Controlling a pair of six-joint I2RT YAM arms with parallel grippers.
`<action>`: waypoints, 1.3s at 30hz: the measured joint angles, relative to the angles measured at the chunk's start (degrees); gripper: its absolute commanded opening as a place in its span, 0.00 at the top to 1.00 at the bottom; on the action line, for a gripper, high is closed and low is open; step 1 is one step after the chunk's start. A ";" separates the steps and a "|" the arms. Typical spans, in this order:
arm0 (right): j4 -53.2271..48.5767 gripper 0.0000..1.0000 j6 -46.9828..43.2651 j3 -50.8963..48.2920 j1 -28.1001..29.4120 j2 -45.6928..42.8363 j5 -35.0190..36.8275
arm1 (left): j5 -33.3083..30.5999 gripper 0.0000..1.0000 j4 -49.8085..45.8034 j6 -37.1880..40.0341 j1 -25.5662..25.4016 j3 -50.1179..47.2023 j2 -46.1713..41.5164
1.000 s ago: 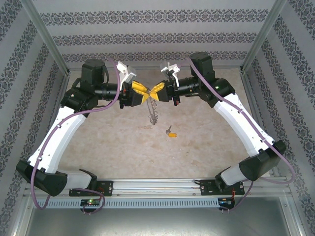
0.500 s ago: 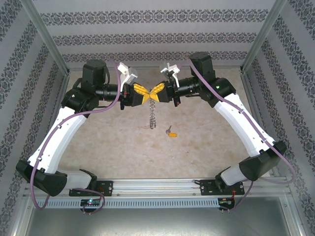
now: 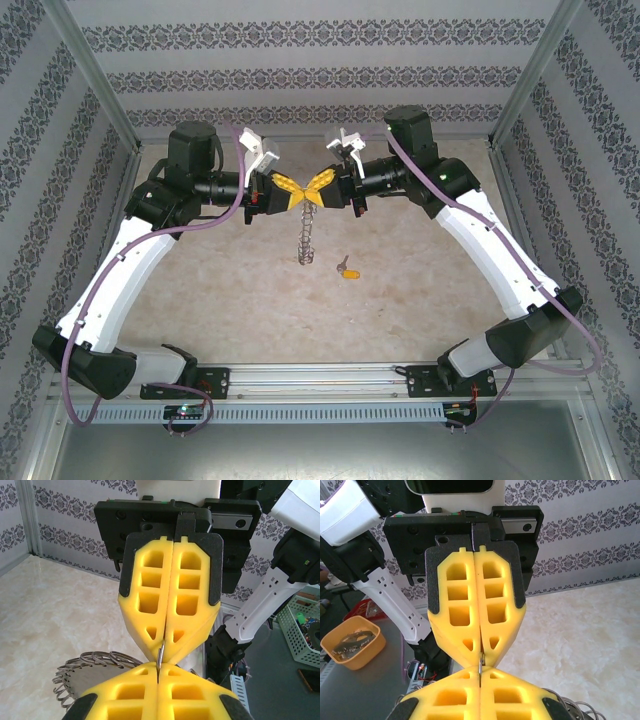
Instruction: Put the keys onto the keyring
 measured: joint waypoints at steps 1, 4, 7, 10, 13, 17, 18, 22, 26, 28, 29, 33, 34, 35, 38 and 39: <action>-0.02 0.77 -0.02 0.00 0.00 -0.02 0.20 | 0.00 1.00 0.02 0.00 0.00 0.00 0.00; 0.24 0.64 0.33 0.00 0.26 -0.31 1.11 | -0.20 1.00 0.09 -0.02 0.02 0.00 0.09; 0.74 0.62 0.48 -0.61 0.26 -1.64 3.21 | -0.15 1.00 0.70 -0.22 0.09 -0.04 0.22; 1.88 0.63 0.76 -2.16 -0.09 -3.85 4.98 | 0.24 1.00 2.93 -1.29 0.35 -0.48 0.20; 2.51 0.65 1.36 -3.17 -0.92 -5.68 6.03 | 0.94 1.00 4.98 -2.67 0.81 -1.09 0.17; 3.26 0.67 2.01 -4.20 -1.66 -6.86 6.64 | 1.95 1.00 7.61 -4.63 0.92 -1.70 0.15; 3.39 0.67 2.23 -4.33 -1.68 -6.86 6.67 | 2.32 1.00 8.41 -5.16 0.94 -1.90 0.15; 3.82 0.67 3.10 -4.37 -1.68 -6.86 6.91 | 3.69 1.00 10.93 -7.04 1.09 -2.36 0.15; 4.92 0.67 3.82 -4.39 -1.68 -6.84 7.06 | 4.57 1.00 12.72 -8.28 1.29 -2.43 0.15; 5.55 0.67 4.42 -4.39 -1.66 -6.84 7.06 | 5.09 1.00 13.51 -8.90 1.29 -2.51 0.15; 5.77 0.67 4.59 -4.39 -1.66 -6.82 7.04 | 5.31 1.00 13.94 -9.22 1.29 -2.60 0.15; 6.82 0.69 5.07 -4.39 -1.64 -6.62 7.04 | 5.70 1.00 15.96 -10.47 1.29 -3.30 0.15; 7.02 0.70 5.09 -4.39 -1.62 -6.51 7.04 | 5.73 1.00 16.35 -10.93 1.29 -3.54 0.15; 7.08 0.71 5.27 -4.39 -1.62 -6.43 7.04 | 5.73 1.00 16.87 -11.43 1.29 -3.82 0.15; 7.43 0.79 5.60 -4.39 -1.62 -6.16 7.04 | 5.86 1.00 19.02 -13.05 1.29 -4.52 0.15; 7.63 0.85 5.79 -4.39 -1.53 -6.05 7.02 | 5.97 1.00 19.78 -13.68 1.29 -4.70 0.15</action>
